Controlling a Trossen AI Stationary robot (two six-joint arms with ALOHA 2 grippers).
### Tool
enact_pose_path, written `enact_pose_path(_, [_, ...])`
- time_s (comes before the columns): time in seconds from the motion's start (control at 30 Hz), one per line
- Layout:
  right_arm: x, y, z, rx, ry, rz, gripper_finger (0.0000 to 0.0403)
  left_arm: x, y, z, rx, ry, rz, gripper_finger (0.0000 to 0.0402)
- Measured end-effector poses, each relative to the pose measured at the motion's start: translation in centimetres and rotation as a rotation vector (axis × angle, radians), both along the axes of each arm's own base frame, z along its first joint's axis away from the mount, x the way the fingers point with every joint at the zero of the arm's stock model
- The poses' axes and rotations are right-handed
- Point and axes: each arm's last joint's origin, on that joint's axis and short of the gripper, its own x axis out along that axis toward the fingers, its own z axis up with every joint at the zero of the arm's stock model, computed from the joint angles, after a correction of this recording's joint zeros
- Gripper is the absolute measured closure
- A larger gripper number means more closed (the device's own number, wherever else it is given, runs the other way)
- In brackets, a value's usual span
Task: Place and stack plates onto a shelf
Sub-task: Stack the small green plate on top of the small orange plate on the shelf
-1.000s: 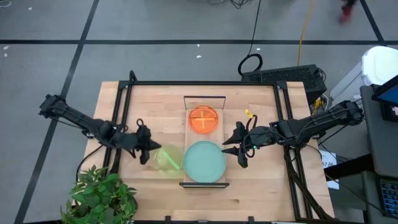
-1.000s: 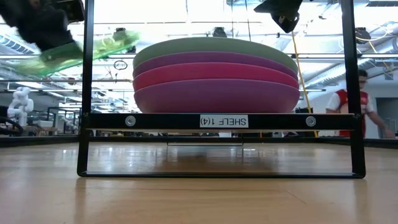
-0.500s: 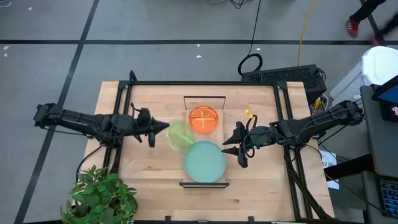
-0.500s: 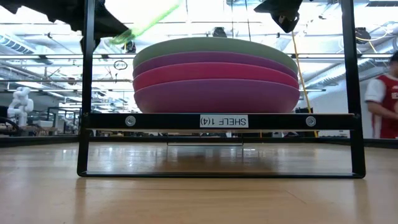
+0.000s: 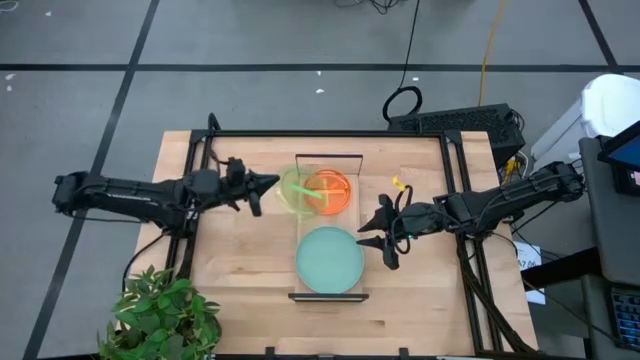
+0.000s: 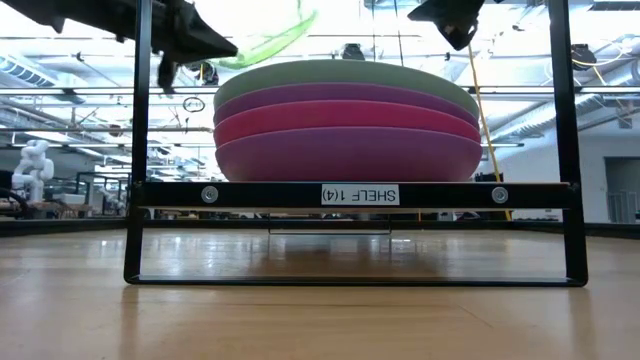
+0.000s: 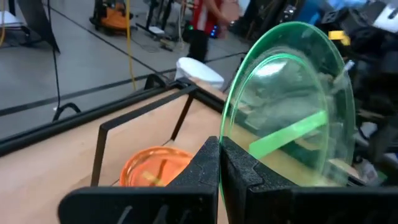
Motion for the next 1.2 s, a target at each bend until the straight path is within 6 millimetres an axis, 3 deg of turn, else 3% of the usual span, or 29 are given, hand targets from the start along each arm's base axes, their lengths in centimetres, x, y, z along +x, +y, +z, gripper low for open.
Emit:
enact_pose_path(0.4, [-0.6, -0.2, -0.3, -0.084, 0.05, 0.037, 0.0343, 5.0, 1.2, -3.5, -0.028, 0.018, 0.047, 0.0399])
enact_pose_path(0.7, [-1.9, -0.5, 0.2, -0.084, 0.077, 0.037, 0.0396, 7.2, 2.2, -6.2, -0.059, 0.025, 0.09, 0.0399])
enact_pose_path(1.2, [-2.0, -0.5, 0.2, -0.083, 0.076, 0.039, 0.0403, 8.6, 2.8, -9.5, -0.097, 0.081, 0.136, 0.0399])
